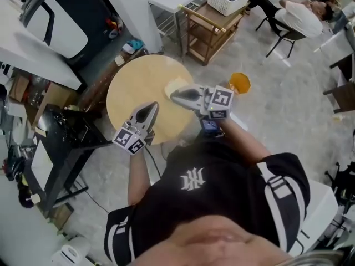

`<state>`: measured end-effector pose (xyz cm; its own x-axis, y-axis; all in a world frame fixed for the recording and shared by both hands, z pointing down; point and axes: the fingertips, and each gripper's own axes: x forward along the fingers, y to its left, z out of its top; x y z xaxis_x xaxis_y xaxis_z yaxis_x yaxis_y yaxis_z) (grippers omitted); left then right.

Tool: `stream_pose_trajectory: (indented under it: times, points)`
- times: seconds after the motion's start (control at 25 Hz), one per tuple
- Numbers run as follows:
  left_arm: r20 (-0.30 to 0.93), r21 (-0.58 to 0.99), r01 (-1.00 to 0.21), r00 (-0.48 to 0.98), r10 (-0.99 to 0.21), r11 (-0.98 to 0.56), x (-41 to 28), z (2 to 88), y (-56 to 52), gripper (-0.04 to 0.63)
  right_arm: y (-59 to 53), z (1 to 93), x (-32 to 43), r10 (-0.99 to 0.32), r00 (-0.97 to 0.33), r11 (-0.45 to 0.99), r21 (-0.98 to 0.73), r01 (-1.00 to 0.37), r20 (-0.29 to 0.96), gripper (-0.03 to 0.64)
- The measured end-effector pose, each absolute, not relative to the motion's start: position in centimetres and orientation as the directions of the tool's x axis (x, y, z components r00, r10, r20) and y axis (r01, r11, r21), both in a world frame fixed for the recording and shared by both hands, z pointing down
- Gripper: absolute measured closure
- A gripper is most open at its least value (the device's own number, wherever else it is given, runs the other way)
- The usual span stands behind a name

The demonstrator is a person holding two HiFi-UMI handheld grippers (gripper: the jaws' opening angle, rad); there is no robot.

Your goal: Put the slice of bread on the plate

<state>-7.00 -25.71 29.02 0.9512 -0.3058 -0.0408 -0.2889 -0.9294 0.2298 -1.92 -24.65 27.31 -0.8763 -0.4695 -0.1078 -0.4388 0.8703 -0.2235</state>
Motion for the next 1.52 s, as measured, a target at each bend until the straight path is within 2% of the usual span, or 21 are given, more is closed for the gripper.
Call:
stream_pose_trajectory:
  times: [0.16, 0.32, 0.56, 0.8, 1.04, 1.32, 1.52]
  points:
    - [-0.040, 0.223, -0.308, 0.945, -0.324, -0.925, -5.0, 27.8, -22.9, 0.583, -22.4, 27.1, -0.7, -0.410, -0.903, 0.896, -0.242, -0.372, -0.132, 0.615]
    - [-0.016, 0.224, -0.324, 0.942, -0.336, -0.919, -5.8, 27.8, -19.2, 0.583, -20.7, 27.3, -0.8, -0.398, -0.908, 0.902, -0.238, -0.361, -0.131, 0.617]
    - [0.017, 0.267, -0.423, 0.900, -0.435, -0.866, -4.5, 29.1, -13.3, 0.583, -14.0, 25.0, 1.6, -0.326, -0.930, 0.937, -0.188, -0.293, -0.173, 0.617]
    - [0.019, 0.278, -0.393, 0.915, -0.404, -0.877, 1.6, 29.8, -6.2, 0.583, -6.2, 26.9, 8.6, -0.390, -0.906, 0.910, -0.216, -0.353, -0.163, 0.617]
    - [0.025, 0.217, -0.315, 0.948, -0.317, -0.924, 4.9, 28.8, -0.3, 0.583, -0.3, 25.4, 10.7, -0.440, -0.883, 0.894, -0.178, -0.412, -0.163, 0.617]
    - [-0.041, 0.183, -0.269, 0.959, -0.281, -0.946, 3.5, 26.5, 7.5, 0.583, 8.4, 23.5, 9.5, -0.490, -0.860, 0.871, -0.132, -0.474, -0.144, 0.617]
    - [-0.044, 0.223, -0.277, 0.955, -0.294, -0.935, 0.8, 28.4, 15.8, 0.583, 16.4, 26.1, 7.0, -0.546, -0.831, 0.832, -0.189, -0.522, -0.110, 0.617]
